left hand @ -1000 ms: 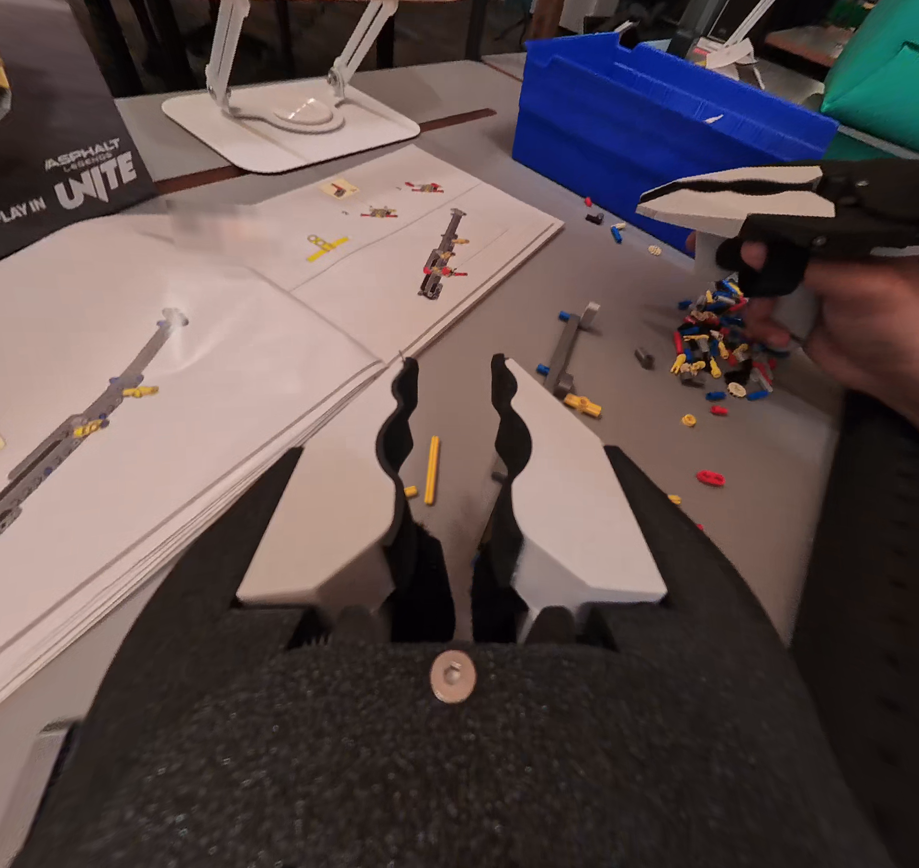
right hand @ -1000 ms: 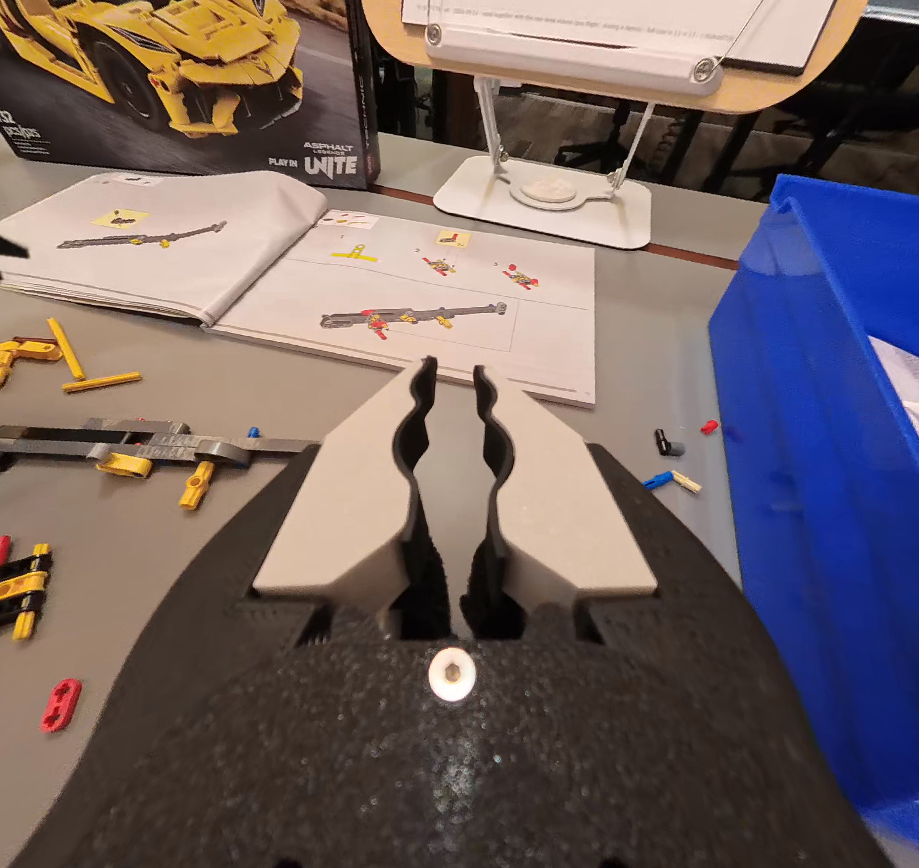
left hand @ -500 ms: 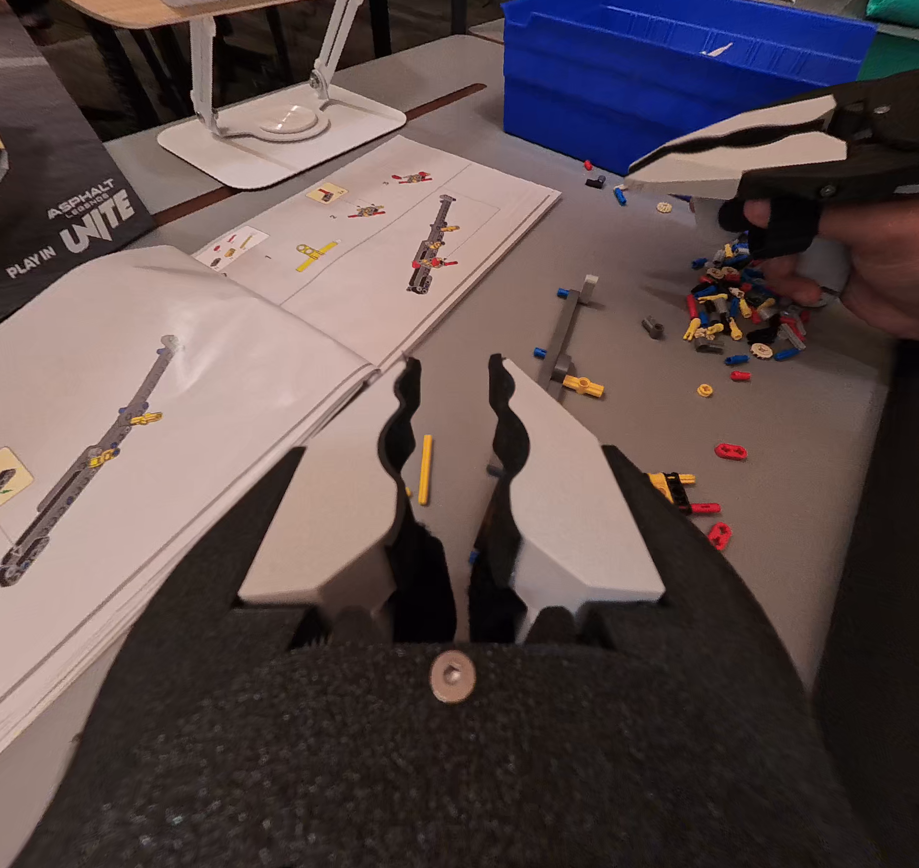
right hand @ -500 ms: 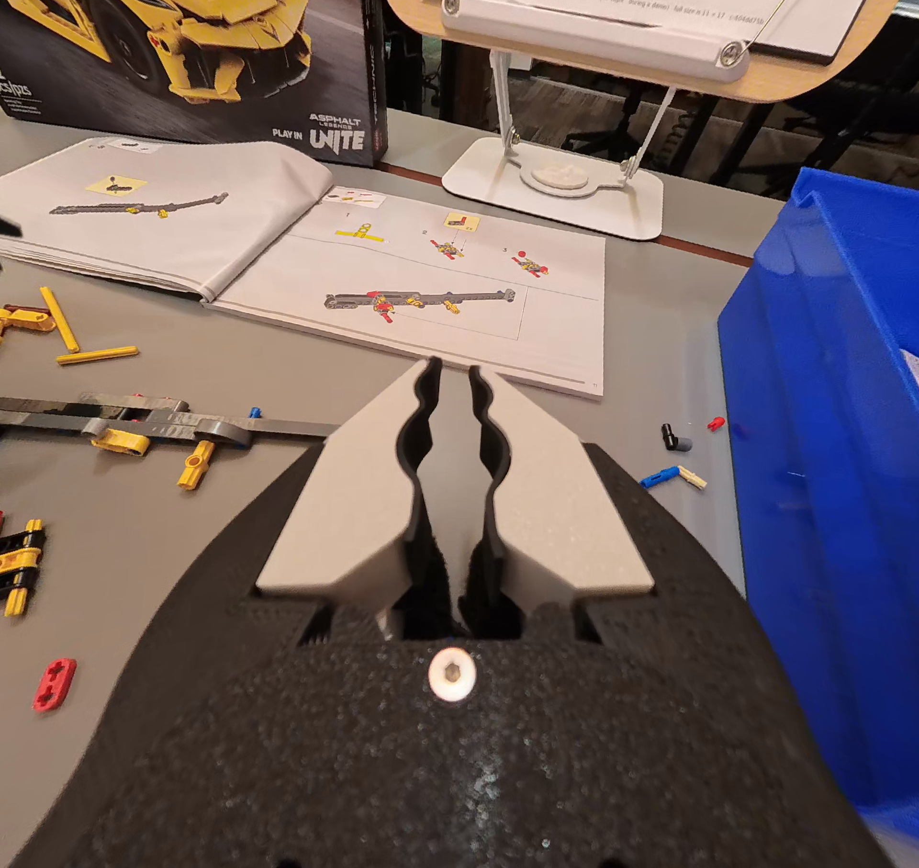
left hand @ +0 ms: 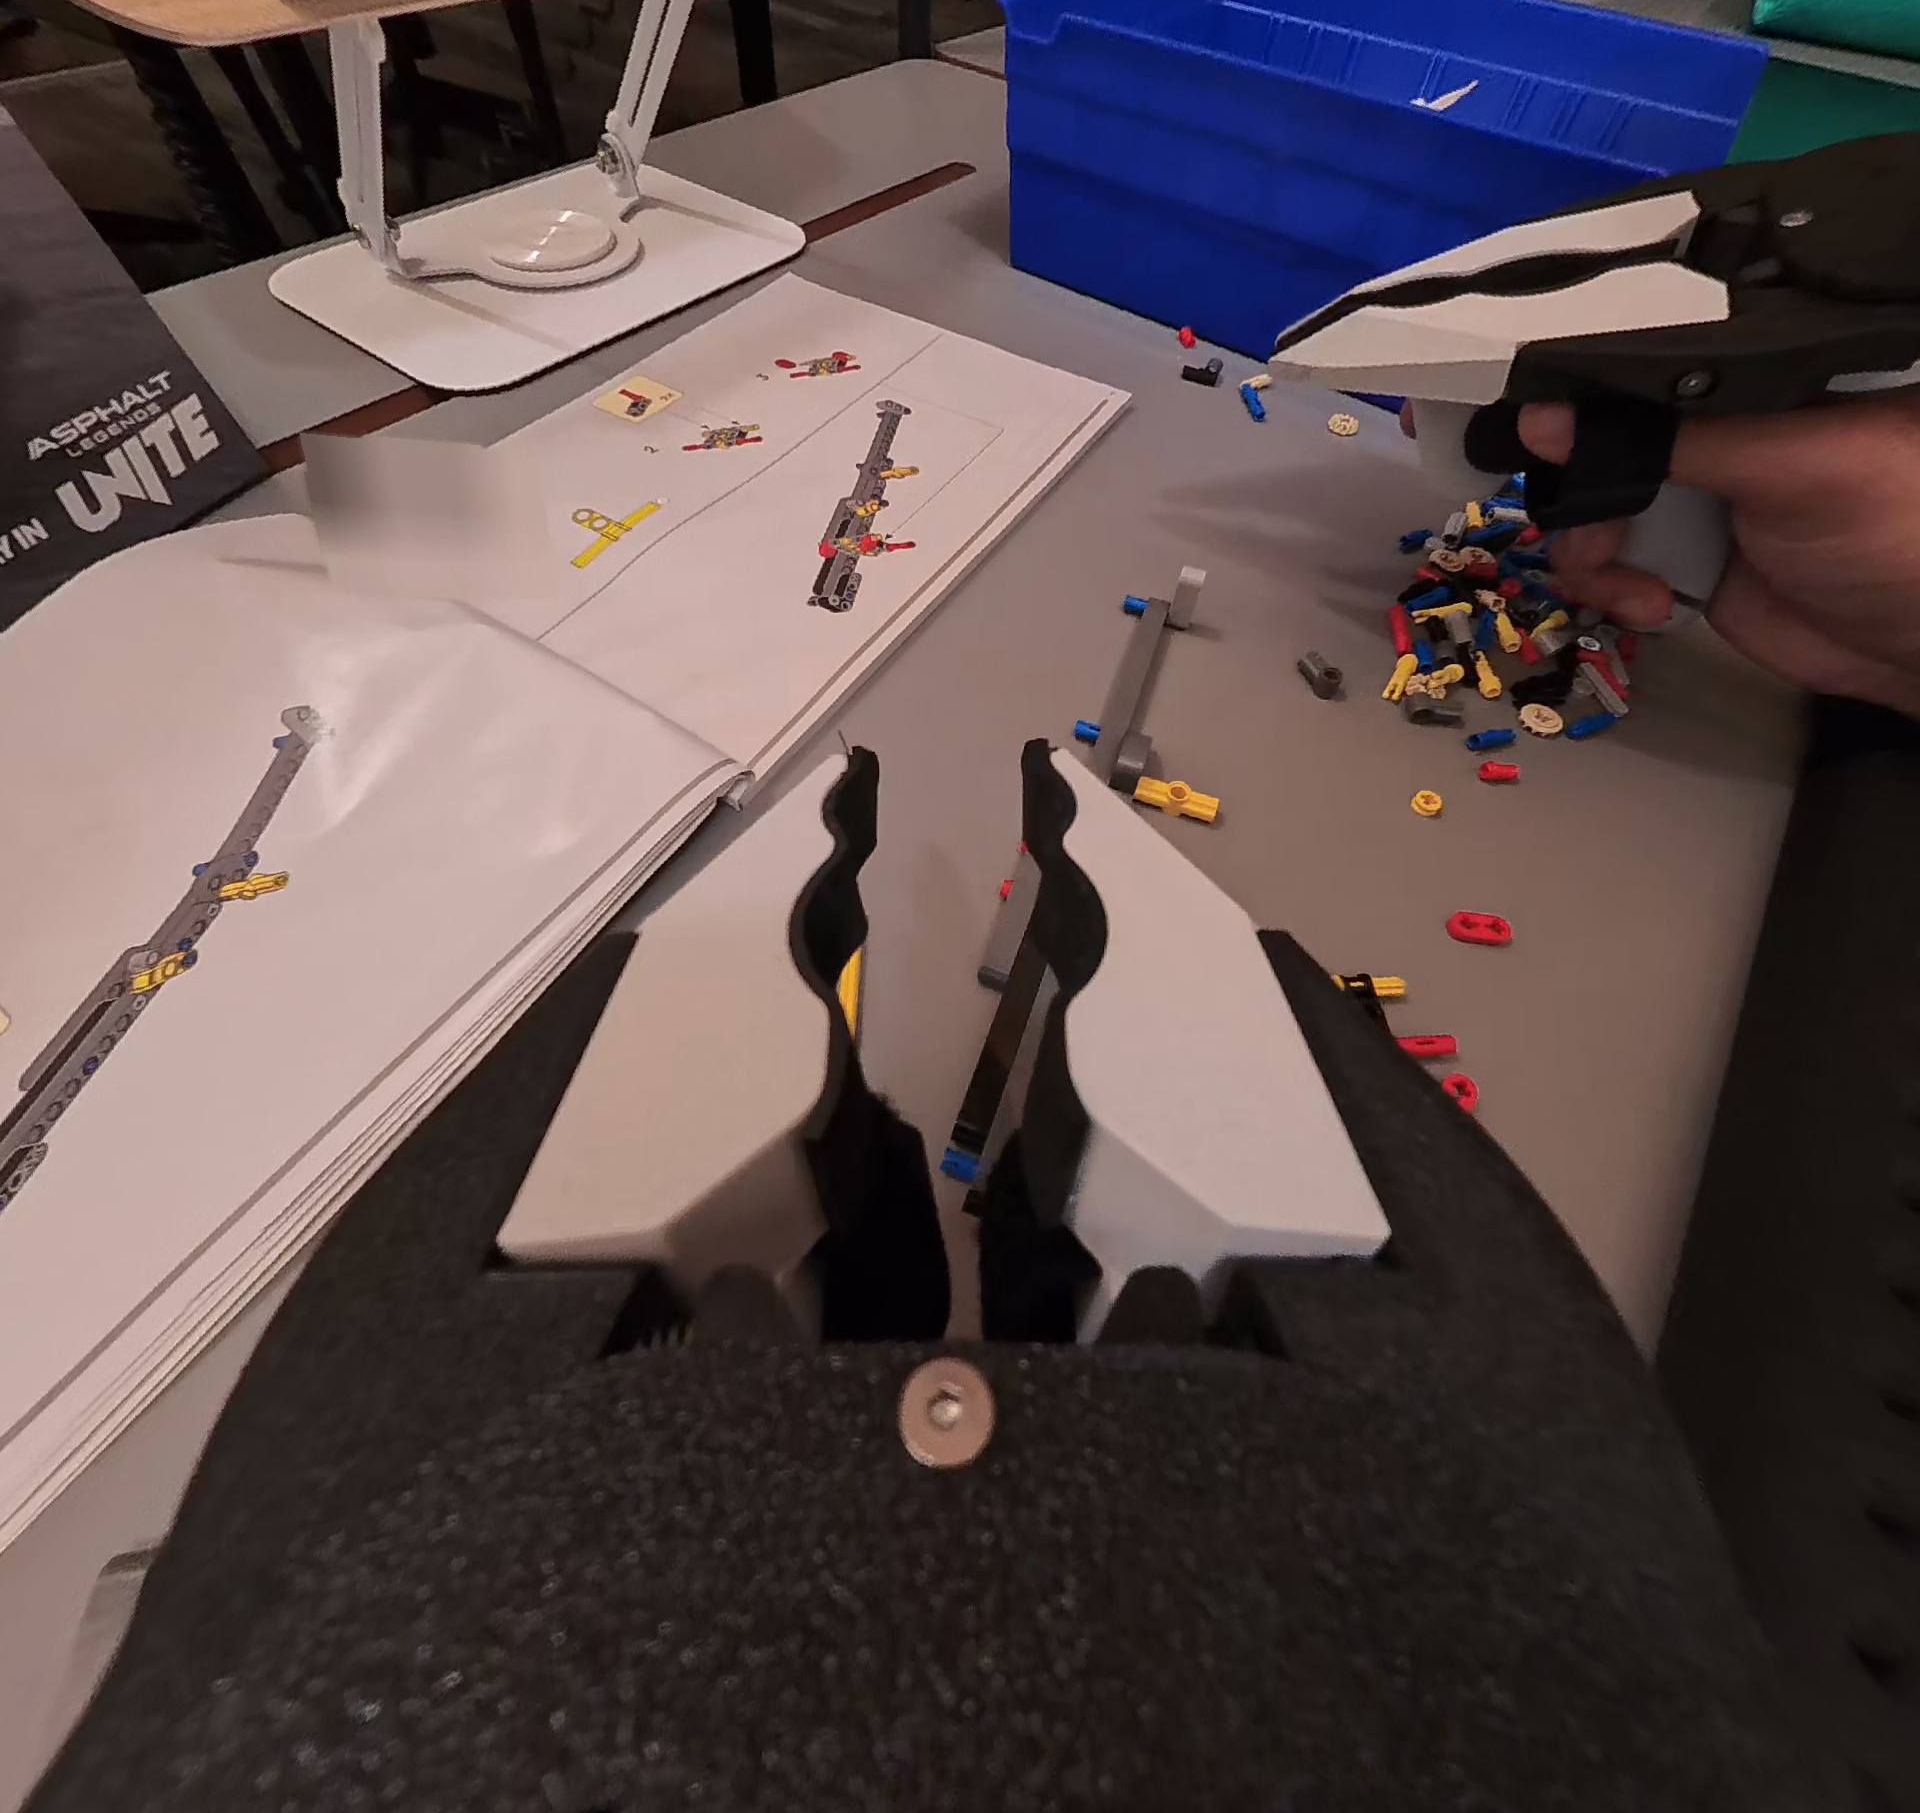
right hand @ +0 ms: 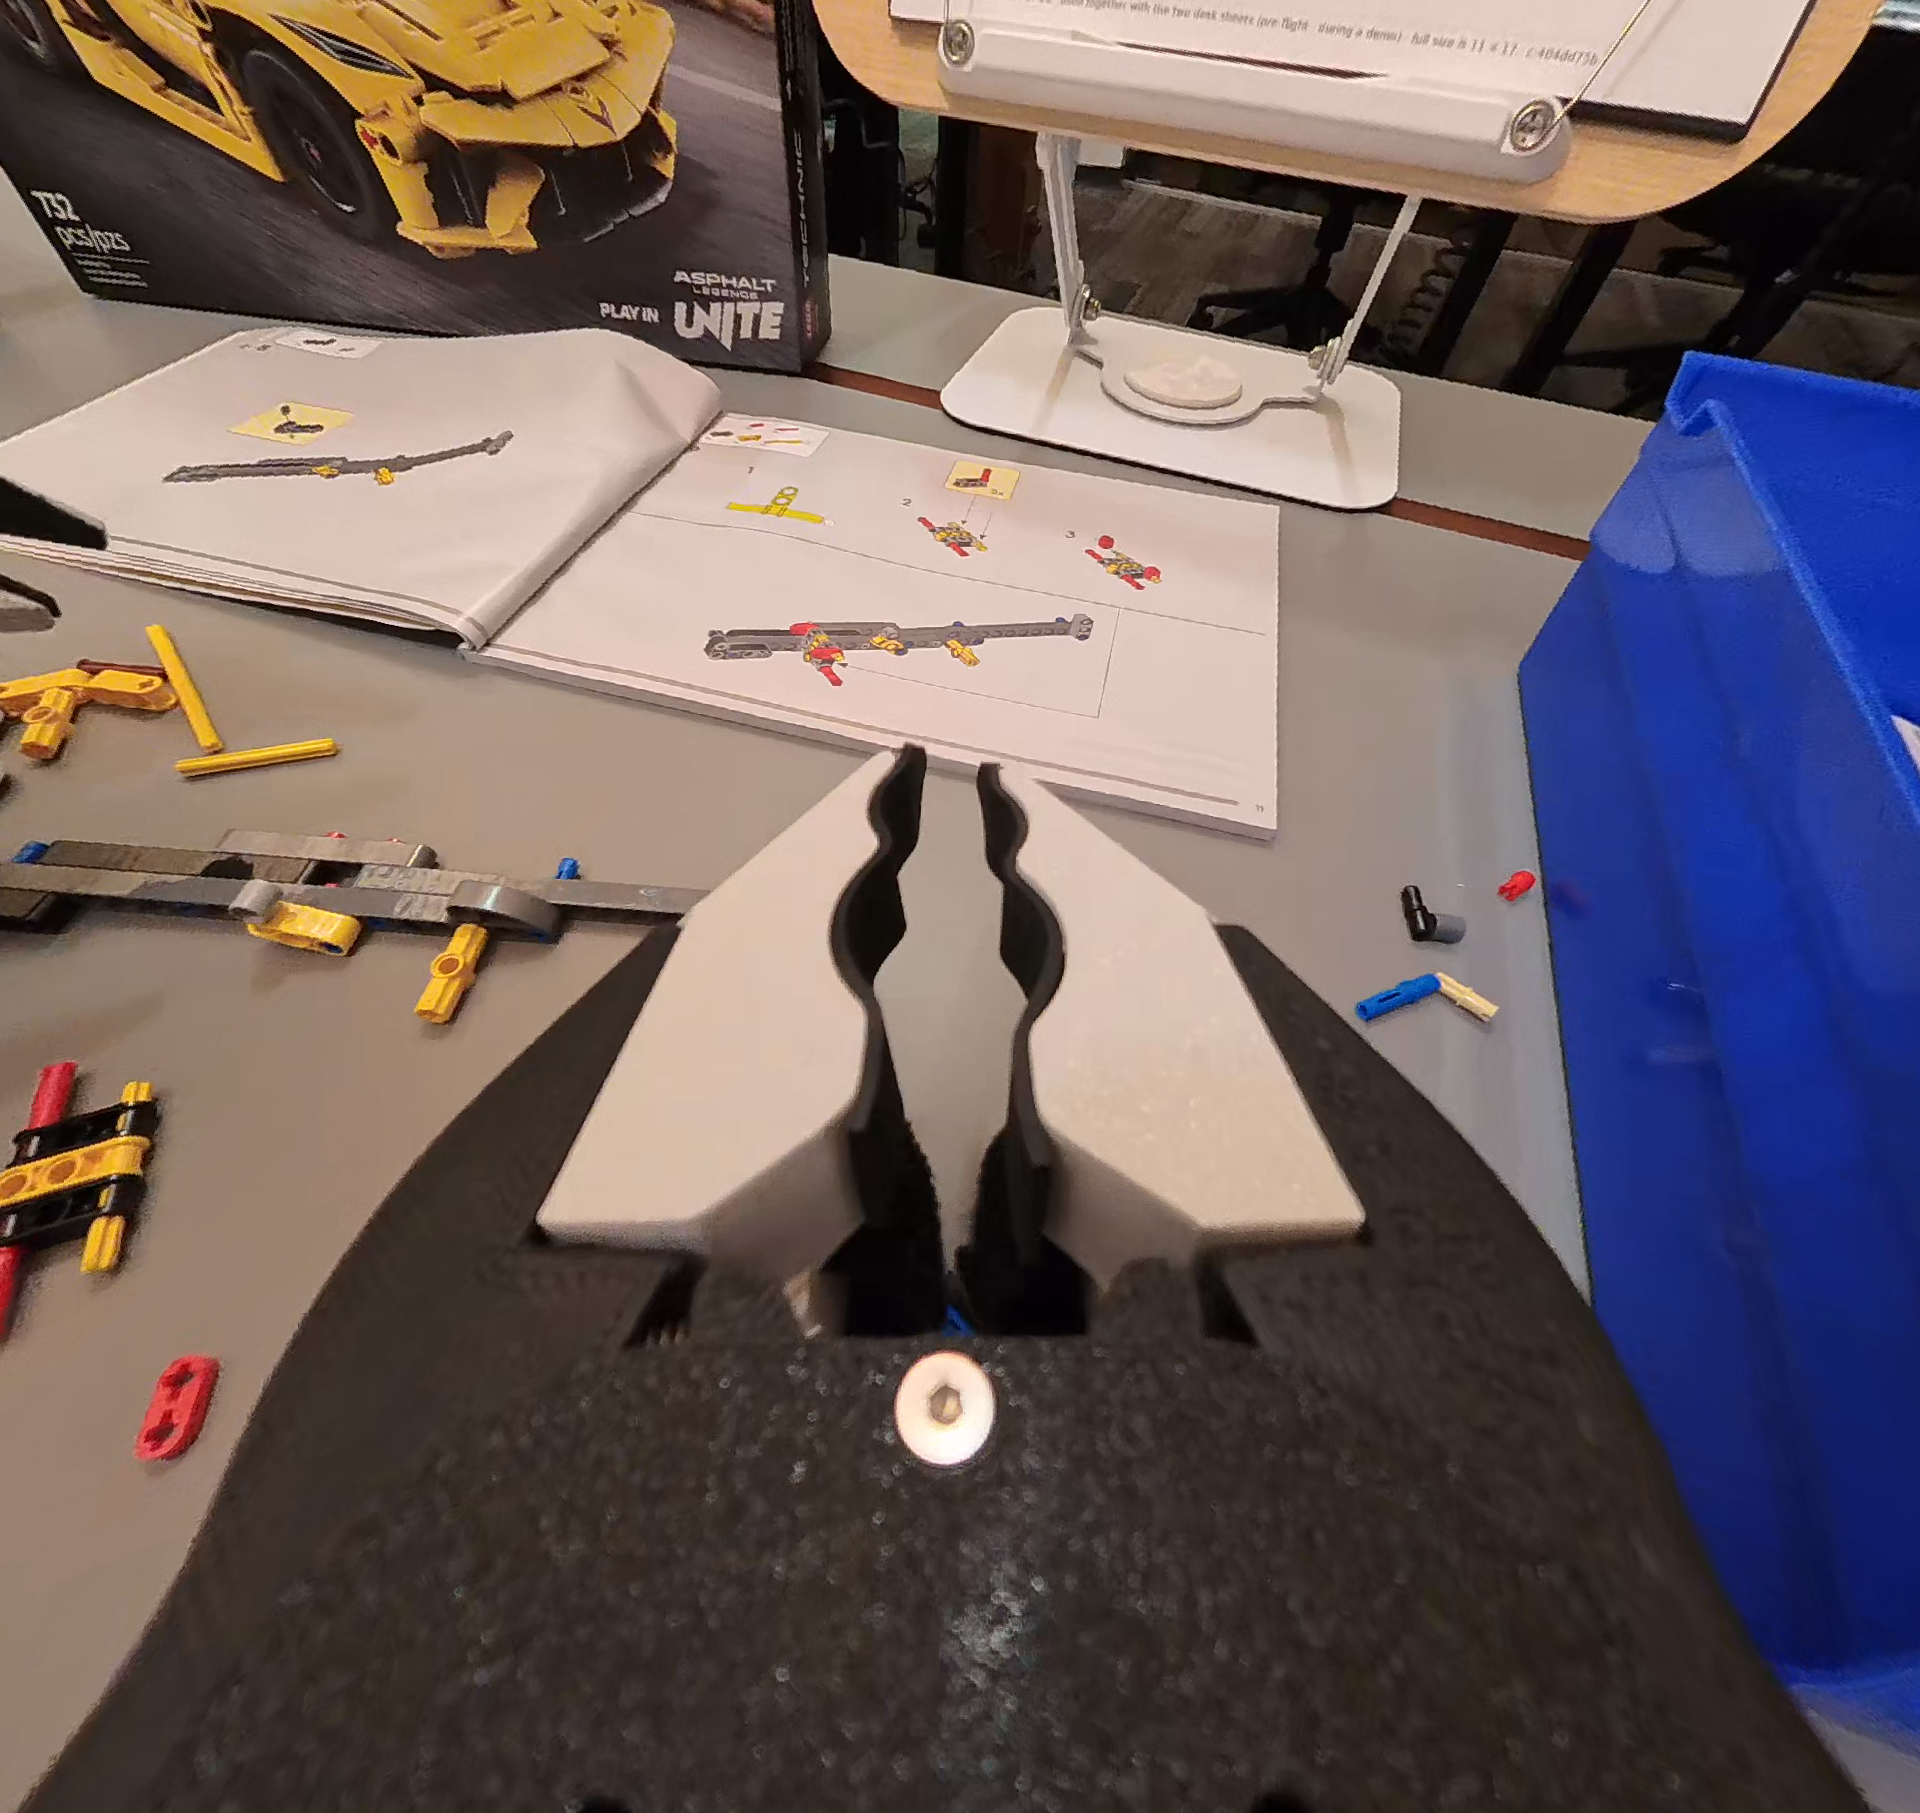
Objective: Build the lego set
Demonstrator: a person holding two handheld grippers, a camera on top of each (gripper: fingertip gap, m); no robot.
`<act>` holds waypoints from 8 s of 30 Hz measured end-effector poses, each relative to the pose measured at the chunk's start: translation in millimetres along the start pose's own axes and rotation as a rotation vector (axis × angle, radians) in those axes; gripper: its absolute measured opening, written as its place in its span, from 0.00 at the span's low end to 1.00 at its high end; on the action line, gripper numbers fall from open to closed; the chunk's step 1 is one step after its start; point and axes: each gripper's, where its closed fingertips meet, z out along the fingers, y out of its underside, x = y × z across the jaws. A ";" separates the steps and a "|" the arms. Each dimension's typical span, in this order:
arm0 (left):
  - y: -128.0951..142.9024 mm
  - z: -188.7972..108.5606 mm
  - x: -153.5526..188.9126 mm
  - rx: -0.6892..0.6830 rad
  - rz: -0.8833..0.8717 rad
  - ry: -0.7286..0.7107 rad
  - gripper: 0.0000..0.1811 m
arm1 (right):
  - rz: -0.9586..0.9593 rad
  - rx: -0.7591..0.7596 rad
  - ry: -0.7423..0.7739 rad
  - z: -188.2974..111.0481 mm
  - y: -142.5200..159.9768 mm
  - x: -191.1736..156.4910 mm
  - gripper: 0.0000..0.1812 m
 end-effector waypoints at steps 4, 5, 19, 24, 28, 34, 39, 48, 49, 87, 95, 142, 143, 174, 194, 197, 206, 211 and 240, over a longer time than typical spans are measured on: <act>4.7 1.8 1.9 -0.023 0.025 -0.005 0.14 | 0.019 0.012 -0.038 -2.3 -1.1 -6.1 0.05; 5.6 2.4 3.5 -0.028 0.036 -0.003 0.14 | 0.019 0.015 -0.065 -2.7 -1.7 -10.9 0.05; 85.1 -26.3 117.3 -0.346 0.372 0.553 0.11 | 0.147 0.026 -0.806 -44.4 -13.0 -126.9 0.07; 82.0 -16.3 119.2 -0.347 0.438 0.520 0.09 | 0.105 0.001 -0.801 -42.9 -6.2 -131.9 0.07; 88.8 -12.9 121.1 -0.379 0.458 0.518 0.08 | 0.101 -0.012 -0.799 -41.3 -3.8 -132.6 0.07; 91.8 -7.6 118.9 -0.370 0.495 0.473 0.03 | 0.111 -0.001 -0.795 -41.2 -6.1 -130.4 0.07; 42.2 -10.5 109.4 -0.095 0.503 0.361 0.03 | 0.209 0.072 -0.859 -52.9 -24.0 -129.2 0.07; -65.6 -62.1 115.5 0.450 0.006 0.568 0.03 | 0.258 0.396 -1.096 -109.2 -79.8 -153.9 0.09; -68.3 -65.0 115.8 0.465 -0.037 0.602 0.03 | 0.258 0.395 -1.117 -111.4 -79.8 -158.3 0.09; -54.7 -34.3 101.9 0.427 0.622 -0.086 0.08 | 0.633 0.230 -1.181 -81.0 -74.0 -162.9 0.03; -59.9 -32.7 93.5 0.420 0.688 -0.224 0.01 | 0.652 0.227 -1.155 -76.5 -73.5 -160.6 0.03; -53.4 -24.5 85.5 0.325 0.698 -0.322 0.03 | 0.623 0.193 -1.078 -64.7 -63.8 -159.6 0.03; -49.4 -23.9 87.0 0.308 0.662 -0.262 0.09 | 0.619 0.201 -1.065 -64.3 -63.9 -155.9 0.03; 37.1 -11.6 109.7 -0.193 0.695 0.421 0.11 | 0.517 0.236 -0.952 -74.2 -52.6 -118.2 0.03; 96.7 -104.2 171.7 -0.492 0.267 0.535 0.15 | 0.288 0.152 -1.117 -136.7 -21.8 -180.7 0.03; 92.8 -103.0 162.9 -0.516 0.241 0.545 0.10 | 0.294 0.166 -1.127 -138.9 -23.2 -179.6 0.03; 113.1 -93.2 161.9 -0.664 0.492 0.489 0.04 | 0.288 0.180 -1.131 -140.9 -24.2 -179.2 0.03; 111.8 -92.4 161.2 -0.609 0.606 0.466 0.01 | 0.276 0.178 -1.128 -141.3 -23.3 -180.7 0.03; 62.2 12.9 56.8 -0.283 1.311 -0.381 0.01 | 0.215 0.342 -0.747 -118.3 -36.8 -133.9 0.04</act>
